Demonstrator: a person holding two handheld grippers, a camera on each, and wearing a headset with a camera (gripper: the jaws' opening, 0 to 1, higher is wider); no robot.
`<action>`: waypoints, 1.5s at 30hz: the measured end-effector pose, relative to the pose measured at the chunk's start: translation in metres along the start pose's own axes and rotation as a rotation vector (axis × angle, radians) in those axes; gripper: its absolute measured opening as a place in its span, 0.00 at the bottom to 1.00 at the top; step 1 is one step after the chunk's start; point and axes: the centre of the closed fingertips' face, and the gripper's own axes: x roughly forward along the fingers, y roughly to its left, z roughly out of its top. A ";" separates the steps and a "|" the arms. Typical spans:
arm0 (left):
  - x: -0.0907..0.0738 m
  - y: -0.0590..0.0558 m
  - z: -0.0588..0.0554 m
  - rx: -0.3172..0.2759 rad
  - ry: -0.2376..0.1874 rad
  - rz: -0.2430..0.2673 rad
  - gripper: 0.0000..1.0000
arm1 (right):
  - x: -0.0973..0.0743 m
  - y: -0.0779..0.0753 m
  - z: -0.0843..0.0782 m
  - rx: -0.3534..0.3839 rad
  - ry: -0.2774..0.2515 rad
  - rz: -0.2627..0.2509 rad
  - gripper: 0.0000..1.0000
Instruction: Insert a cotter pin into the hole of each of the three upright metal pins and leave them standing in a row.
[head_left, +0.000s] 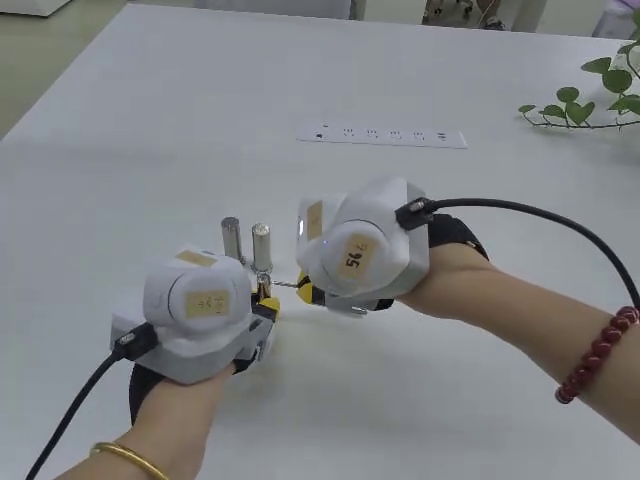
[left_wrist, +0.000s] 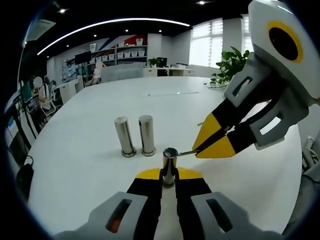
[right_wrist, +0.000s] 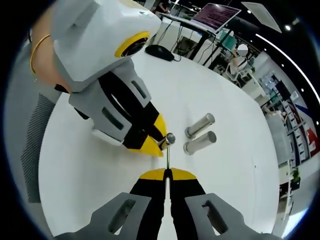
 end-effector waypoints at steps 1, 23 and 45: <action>0.000 0.000 0.000 -0.002 0.000 0.003 0.08 | 0.000 0.000 0.000 -0.004 0.002 0.000 0.03; 0.003 -0.001 -0.002 0.003 0.004 0.056 0.07 | 0.000 0.001 0.000 0.012 0.076 0.034 0.03; 0.003 -0.003 -0.002 0.035 0.014 0.045 0.07 | -0.012 0.006 0.003 0.193 0.130 0.154 0.03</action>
